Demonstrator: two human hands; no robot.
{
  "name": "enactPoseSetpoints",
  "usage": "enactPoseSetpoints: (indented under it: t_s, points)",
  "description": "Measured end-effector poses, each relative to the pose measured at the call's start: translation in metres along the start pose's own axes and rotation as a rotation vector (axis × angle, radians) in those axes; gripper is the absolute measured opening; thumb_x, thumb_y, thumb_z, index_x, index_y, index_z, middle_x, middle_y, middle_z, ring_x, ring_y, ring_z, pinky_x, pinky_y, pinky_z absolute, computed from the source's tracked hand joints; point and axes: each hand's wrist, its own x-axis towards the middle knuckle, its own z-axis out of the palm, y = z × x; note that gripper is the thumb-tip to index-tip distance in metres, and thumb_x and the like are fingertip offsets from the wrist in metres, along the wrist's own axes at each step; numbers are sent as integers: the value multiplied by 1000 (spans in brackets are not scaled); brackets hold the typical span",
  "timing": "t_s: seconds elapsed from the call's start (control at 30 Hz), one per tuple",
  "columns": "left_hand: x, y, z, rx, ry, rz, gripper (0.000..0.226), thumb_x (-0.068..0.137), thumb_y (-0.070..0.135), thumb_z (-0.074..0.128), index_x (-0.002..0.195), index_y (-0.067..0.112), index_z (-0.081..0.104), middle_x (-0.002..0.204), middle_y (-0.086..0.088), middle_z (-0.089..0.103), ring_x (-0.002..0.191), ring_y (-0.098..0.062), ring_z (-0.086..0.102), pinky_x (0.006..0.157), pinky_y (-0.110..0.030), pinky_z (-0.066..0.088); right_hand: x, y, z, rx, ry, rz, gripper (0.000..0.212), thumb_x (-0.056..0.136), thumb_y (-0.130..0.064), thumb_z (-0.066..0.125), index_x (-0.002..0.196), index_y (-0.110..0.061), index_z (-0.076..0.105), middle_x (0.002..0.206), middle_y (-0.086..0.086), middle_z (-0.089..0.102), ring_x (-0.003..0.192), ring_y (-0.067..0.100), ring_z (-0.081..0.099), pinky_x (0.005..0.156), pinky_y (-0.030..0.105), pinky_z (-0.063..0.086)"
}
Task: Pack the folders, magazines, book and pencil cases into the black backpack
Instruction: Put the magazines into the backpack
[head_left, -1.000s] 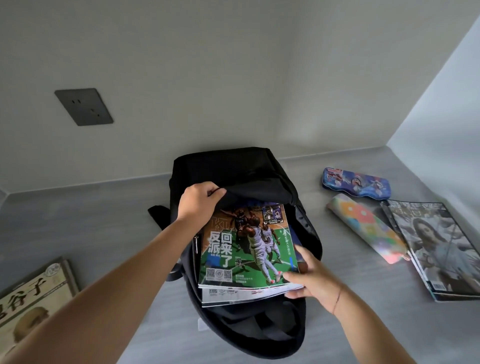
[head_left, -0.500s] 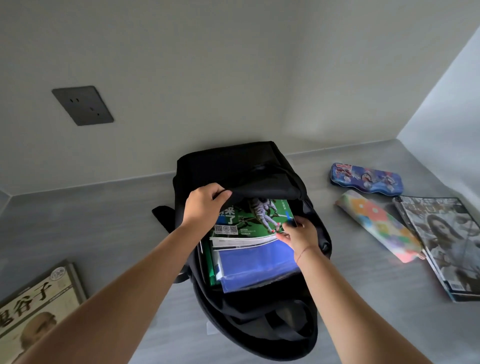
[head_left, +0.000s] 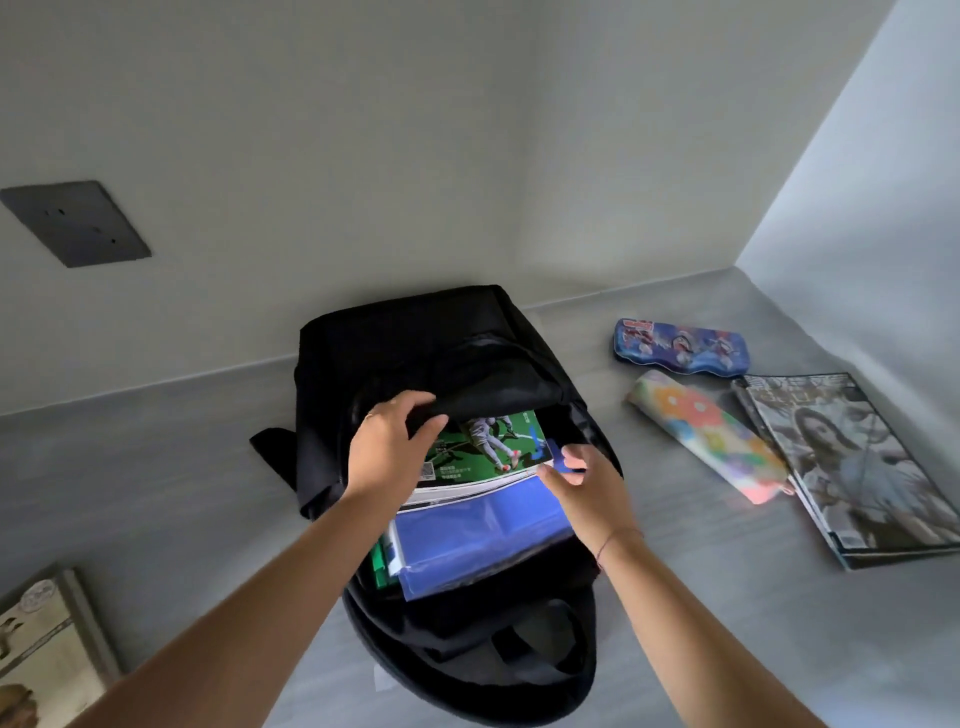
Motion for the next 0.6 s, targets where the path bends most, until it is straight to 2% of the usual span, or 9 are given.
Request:
enactPoseSetpoints:
  t_s: [0.07,0.1,0.17,0.23,0.3,0.37,0.43,0.5,0.6]
  points:
    - [-6,22,23,98,94,148,33,86,31,64,117,20,61,119,2,62,114,-19,53,97,-37,40,-7,13,-35,39,76,-71,26,83,-22,68,108,-17,60,99,-7,62,87,7,63,73,7,44]
    - [-10,39,35,91,114,205,33,85,29,65,117,18,61,123,2,60,119,-20,48,100,-36,34,-8,21,-56,63,129,-89,20,83,-18,68,102,-20,61,95,-7,64,83,3,64,69,2,44]
    - [-21,76,66,20,74,286,31,84,26,66,113,17,62,122,1,60,118,-20,48,99,-33,32,-4,40,-104,69,243,-81,18,82,-16,69,99,-21,62,94,-4,67,82,7,65,68,0,44]
    - [-34,112,107,-80,-9,320,28,82,23,68,109,15,65,117,-2,63,112,-21,52,96,-31,35,8,67,-156,-4,352,-36,21,82,-16,69,102,-13,64,99,4,68,89,18,65,77,13,47]
    - [-49,147,149,-262,-175,193,28,83,21,68,110,14,64,114,-3,64,107,-18,55,94,-29,39,25,94,-206,-84,425,21,23,82,-12,67,104,-6,65,103,15,68,96,28,64,80,27,46]
    - [-60,177,194,-415,-364,-31,28,85,21,66,111,11,62,112,-5,65,98,-13,57,86,-25,43,43,122,-251,-147,466,70,23,80,-12,68,101,-2,65,104,22,67,99,34,62,77,30,45]
    - [-71,202,236,-514,-472,-231,27,86,23,65,108,9,60,106,-6,64,88,-11,55,73,-21,41,59,148,-290,-177,440,133,34,80,-14,68,111,-1,62,116,22,62,110,33,57,93,36,44]
    - [-80,223,274,-602,-544,-394,25,86,28,65,104,11,58,97,-3,59,81,-11,51,69,-23,42,71,170,-321,-201,367,181,44,81,-17,69,121,-2,58,125,20,57,115,33,54,102,43,42]
    - [-85,246,321,-653,-674,-548,24,88,29,63,97,7,62,85,-4,48,75,-15,42,68,-29,40,84,190,-347,-208,298,215,49,77,-15,71,123,-5,56,123,15,59,109,27,58,96,35,44]
